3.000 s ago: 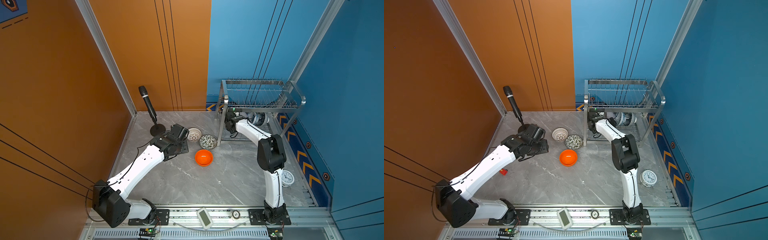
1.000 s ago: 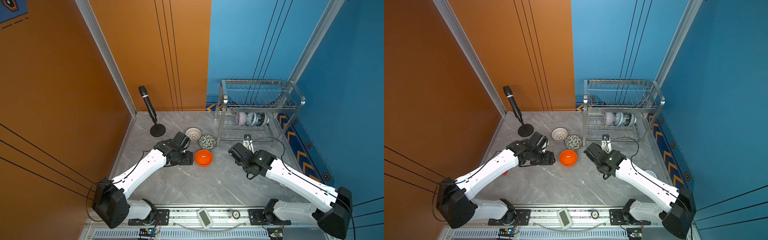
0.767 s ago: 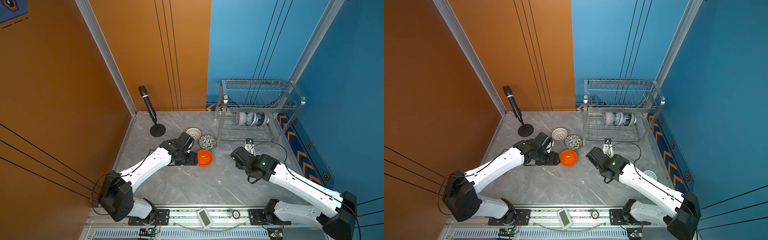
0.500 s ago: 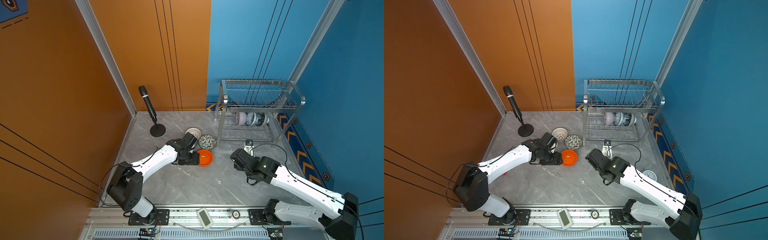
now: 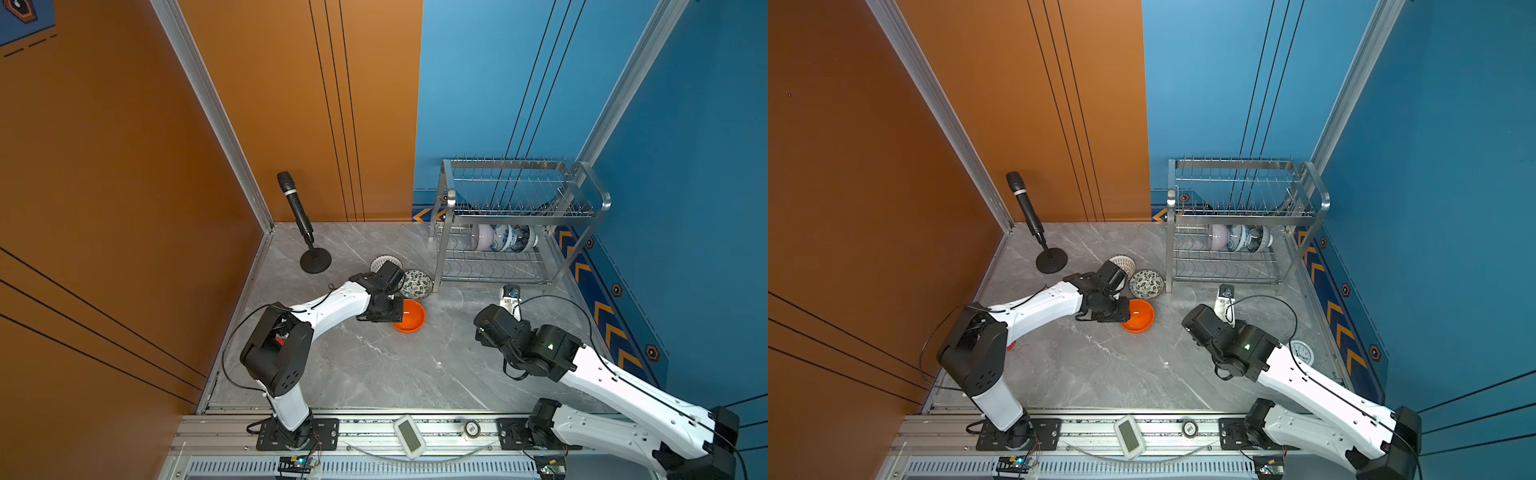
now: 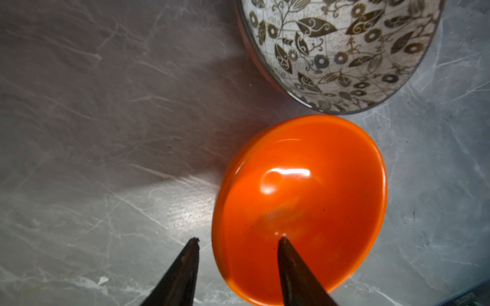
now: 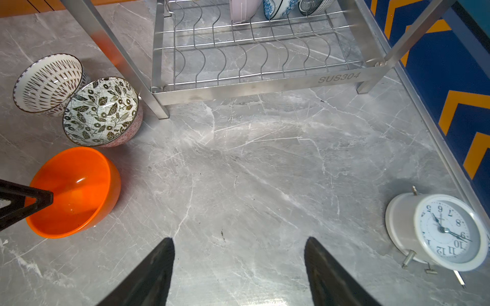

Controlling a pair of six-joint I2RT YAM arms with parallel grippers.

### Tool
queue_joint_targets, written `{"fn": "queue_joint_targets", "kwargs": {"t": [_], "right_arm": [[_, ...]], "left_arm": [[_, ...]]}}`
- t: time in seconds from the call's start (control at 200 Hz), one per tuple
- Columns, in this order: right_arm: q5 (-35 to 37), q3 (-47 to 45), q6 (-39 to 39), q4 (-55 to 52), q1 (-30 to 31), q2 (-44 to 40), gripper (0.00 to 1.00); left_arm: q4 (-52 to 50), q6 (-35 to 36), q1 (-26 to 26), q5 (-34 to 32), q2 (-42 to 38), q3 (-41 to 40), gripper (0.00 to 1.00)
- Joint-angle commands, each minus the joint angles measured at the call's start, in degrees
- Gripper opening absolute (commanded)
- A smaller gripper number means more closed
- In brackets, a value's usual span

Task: Load bowls into a dish rack
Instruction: Pick up the bowl from the center of the table.

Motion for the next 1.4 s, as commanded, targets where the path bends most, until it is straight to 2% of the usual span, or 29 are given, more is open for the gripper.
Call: {"fn": "queue_joint_targets", "kwargs": {"t": [0.0, 0.14, 0.285, 0.411, 0.556, 0.811, 0.956, 1.397], "right_arm": [[0.98, -1.32, 1.84, -0.84, 0.23, -0.99, 0.77], [0.98, -1.66, 2.22, -0.86, 0.22, -1.27, 0.77], [1.17, -1.94, 2.39, -0.8, 0.15, -1.35, 0.77], [1.18, -1.78, 2.37, -0.84, 0.12, -1.17, 0.77], [1.18, -1.71, 2.02, -0.91, -0.04, -1.22, 0.77], [-1.24, -1.37, 1.42, 0.36, 0.13, -0.29, 0.76], [-5.18, -1.09, 0.63, 4.99, 0.99, 1.42, 0.68], [-12.54, 8.08, -1.89, 11.51, 4.73, 16.57, 0.68]], "left_arm": [[-0.08, 0.22, -0.36, -2.08, 2.18, 2.31, 0.45], [-0.17, 0.38, -0.41, -1.69, 4.18, 3.36, 0.36], [-0.12, -0.76, -0.56, -2.35, 4.52, 3.23, 0.21], [-0.12, -0.84, -0.57, -2.52, 5.08, 3.07, 0.15], [-0.18, -0.89, -0.64, -2.62, 5.0, 3.36, 0.0], [-1.43, -0.67, -0.84, -3.85, 2.5, 2.82, 0.0], [-1.45, -1.06, -1.74, -4.18, -0.16, 1.64, 0.0], [-3.44, -0.05, -6.54, -5.5, -5.22, 2.0, 0.0]]}}
